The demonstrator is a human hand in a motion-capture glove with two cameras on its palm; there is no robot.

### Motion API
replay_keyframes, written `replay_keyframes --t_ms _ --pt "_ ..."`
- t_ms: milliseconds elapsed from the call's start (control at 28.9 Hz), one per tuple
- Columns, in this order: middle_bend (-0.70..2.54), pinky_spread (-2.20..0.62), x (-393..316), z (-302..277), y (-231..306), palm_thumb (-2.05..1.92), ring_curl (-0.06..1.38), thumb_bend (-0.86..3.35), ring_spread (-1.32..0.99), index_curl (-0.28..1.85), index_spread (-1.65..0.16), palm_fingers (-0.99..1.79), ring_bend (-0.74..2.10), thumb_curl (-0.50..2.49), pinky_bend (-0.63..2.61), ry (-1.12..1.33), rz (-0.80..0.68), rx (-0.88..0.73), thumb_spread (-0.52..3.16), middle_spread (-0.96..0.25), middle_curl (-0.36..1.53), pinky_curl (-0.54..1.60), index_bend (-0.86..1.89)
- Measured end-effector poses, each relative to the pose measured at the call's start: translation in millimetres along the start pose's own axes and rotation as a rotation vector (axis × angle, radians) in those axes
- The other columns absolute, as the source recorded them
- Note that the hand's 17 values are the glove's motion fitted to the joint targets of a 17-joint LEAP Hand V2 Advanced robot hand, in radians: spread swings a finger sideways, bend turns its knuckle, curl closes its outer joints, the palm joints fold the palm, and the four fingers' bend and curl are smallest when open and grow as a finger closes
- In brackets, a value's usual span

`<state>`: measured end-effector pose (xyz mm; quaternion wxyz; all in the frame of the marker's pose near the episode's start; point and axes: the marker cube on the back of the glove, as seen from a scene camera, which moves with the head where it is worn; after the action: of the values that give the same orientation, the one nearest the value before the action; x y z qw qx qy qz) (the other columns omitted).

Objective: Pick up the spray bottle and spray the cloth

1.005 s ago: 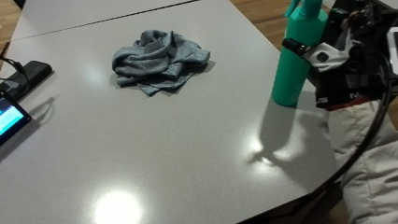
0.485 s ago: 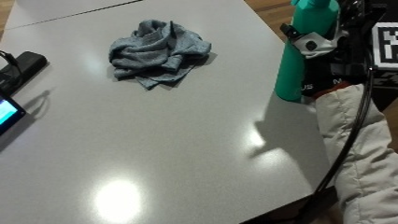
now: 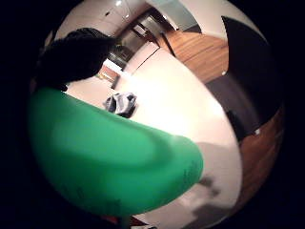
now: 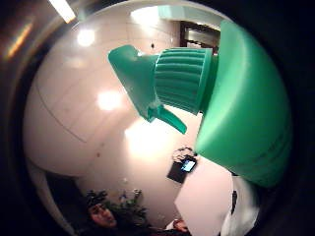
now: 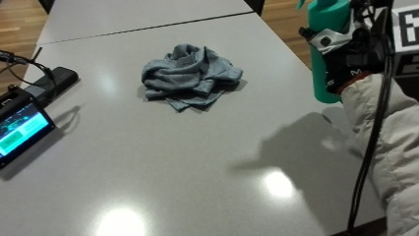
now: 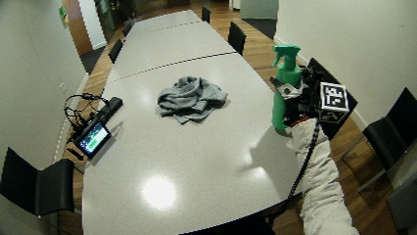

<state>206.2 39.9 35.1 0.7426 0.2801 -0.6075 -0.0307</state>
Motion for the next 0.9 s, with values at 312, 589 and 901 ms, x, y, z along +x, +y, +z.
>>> replay_keyframes --t_ms 312,589,901 --pt "0.36 -0.19 -15.4 0.3 -35.3 1.2 0.44 -0.02 -0.15 0.28 -0.28 0.91 0.61 0.6 0.48 0.719 -0.086 -0.147 0.49 -0.14 0.46 0.4 0.11" --pt "0.34 -0.19 -37.9 10.3 -63.0 1.2 0.45 -0.02 -0.15 0.28 -0.28 0.92 0.58 0.62 0.46 1.169 -0.221 -0.154 0.48 -0.14 0.47 0.41 0.11" --pt "0.32 -0.19 -46.0 22.8 -59.1 1.19 0.45 -0.03 -0.15 0.27 -0.28 0.94 0.56 0.63 0.46 1.31 -0.271 -0.161 0.47 -0.14 0.49 0.41 0.11"
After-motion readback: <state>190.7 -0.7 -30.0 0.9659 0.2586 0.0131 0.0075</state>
